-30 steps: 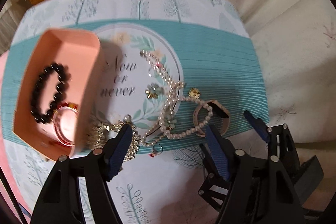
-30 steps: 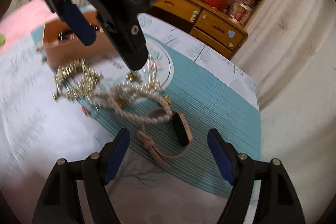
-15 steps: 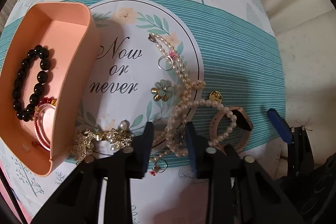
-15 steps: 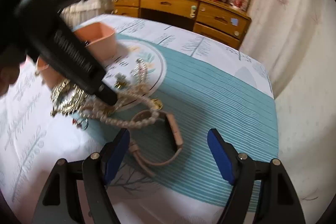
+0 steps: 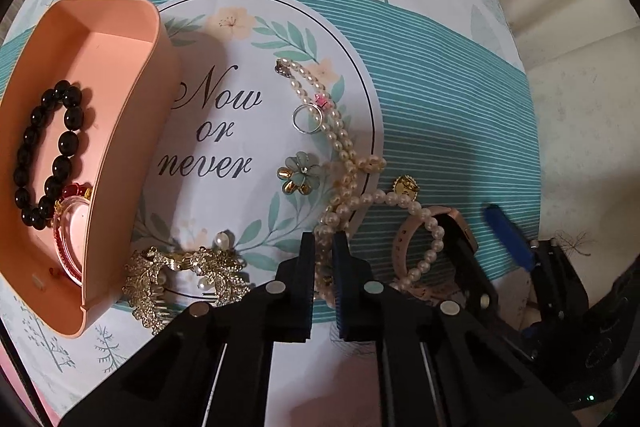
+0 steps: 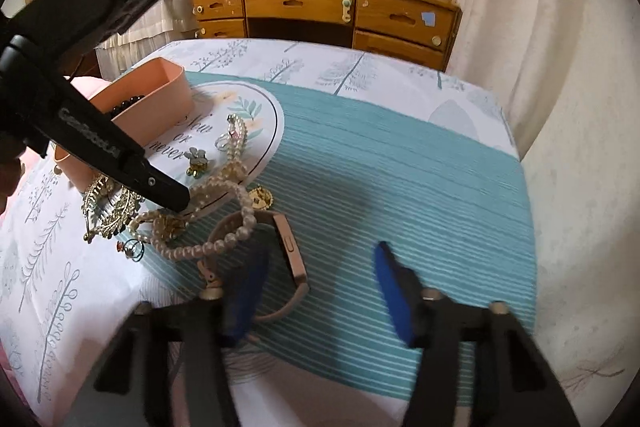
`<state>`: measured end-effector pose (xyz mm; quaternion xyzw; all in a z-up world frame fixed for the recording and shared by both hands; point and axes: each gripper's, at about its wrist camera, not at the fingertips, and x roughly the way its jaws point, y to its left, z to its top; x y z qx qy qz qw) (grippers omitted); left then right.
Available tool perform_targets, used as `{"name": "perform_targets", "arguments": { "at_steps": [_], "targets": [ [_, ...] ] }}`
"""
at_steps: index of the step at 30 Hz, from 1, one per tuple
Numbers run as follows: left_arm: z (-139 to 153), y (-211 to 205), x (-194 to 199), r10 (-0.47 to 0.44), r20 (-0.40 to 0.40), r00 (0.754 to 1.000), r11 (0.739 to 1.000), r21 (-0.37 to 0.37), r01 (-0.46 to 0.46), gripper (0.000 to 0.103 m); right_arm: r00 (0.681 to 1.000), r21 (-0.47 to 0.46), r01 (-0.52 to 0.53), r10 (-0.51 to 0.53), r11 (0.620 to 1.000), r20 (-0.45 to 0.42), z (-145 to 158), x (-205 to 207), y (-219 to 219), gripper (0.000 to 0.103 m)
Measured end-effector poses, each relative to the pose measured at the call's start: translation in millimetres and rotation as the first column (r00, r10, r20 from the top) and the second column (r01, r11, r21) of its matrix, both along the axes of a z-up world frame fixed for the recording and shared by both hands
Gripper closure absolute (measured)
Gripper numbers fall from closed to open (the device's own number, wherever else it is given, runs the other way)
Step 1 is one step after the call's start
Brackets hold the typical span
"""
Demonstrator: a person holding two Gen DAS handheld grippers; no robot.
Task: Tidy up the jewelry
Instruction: 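Grasp the pink-strap watch with the right tool while the left tool grasps a pearl strand, then lift the watch and pearl strand into the pink tray and release both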
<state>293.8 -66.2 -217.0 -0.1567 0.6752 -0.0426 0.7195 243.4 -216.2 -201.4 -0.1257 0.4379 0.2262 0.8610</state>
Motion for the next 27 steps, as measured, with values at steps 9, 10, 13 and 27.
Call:
{"name": "perform_targets", "arguments": {
  "at_steps": [9,10,13,27],
  "targets": [
    [19,8,-10,0.001,0.018,1.000,0.999,-0.038,0.000,0.098,1.000,0.025,0.006,-0.006,1.000,-0.019,1,-2,3,0.089],
    [23,9,-11,0.001,0.024,1.000,0.999,-0.042,0.000,0.098,1.000,0.024,0.006,-0.005,1.000,-0.018,1,-2,3,0.091],
    [36,13,-15,0.007,0.043,0.999,0.998,-0.064,-0.005,0.098,1.000,0.031,0.010,-0.010,0.999,-0.015,5,-4,4,0.094],
    [108,33,-33,0.015,0.183,0.983,0.988,-0.152,0.013,0.098,1.000,0.037,-0.017,0.016,0.999,0.023,30,-19,23,0.094]
  ]
}}
